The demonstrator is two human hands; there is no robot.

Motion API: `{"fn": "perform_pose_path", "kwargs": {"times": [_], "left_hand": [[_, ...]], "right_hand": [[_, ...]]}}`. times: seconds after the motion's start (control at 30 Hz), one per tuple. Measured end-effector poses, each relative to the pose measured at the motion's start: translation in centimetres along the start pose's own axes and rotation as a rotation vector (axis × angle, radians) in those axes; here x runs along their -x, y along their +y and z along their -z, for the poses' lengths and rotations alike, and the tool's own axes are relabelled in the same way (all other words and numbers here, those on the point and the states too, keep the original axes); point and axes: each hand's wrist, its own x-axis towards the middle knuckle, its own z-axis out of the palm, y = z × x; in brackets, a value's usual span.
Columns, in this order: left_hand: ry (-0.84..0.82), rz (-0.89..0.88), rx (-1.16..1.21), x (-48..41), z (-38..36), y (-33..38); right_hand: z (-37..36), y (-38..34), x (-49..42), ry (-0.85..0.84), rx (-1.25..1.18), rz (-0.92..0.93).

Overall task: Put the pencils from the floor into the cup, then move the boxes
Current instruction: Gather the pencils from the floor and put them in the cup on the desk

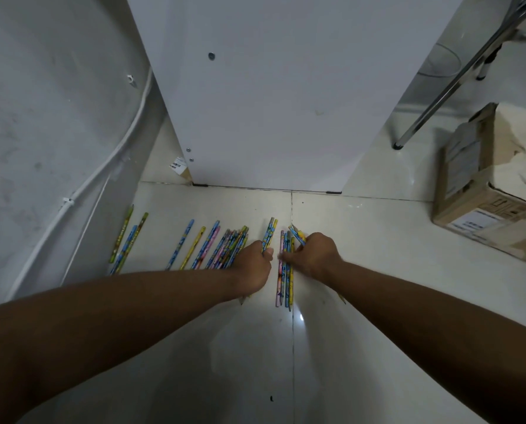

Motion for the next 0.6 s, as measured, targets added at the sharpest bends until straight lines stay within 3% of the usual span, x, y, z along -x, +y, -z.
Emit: {"fn": "perform_pose_path", "kwargs": {"times": [0.2, 0.43, 0.6], "left_hand": [[0.055, 0.068, -0.102, 0.11, 0.18, -0.71], [-0.007, 0.075, -0.059, -0.14, 0.17, -1.03], [0.008, 0.037, -0.125, -0.43, 0.15, -1.06]], "right_hand": [[0.68, -0.61, -0.72, -0.116, -0.060, -0.082], [0.68, -0.34, -0.15, -0.200, -0.111, -0.080], [0.24, -0.26, 0.06, -0.173, -0.126, -0.065]]}}
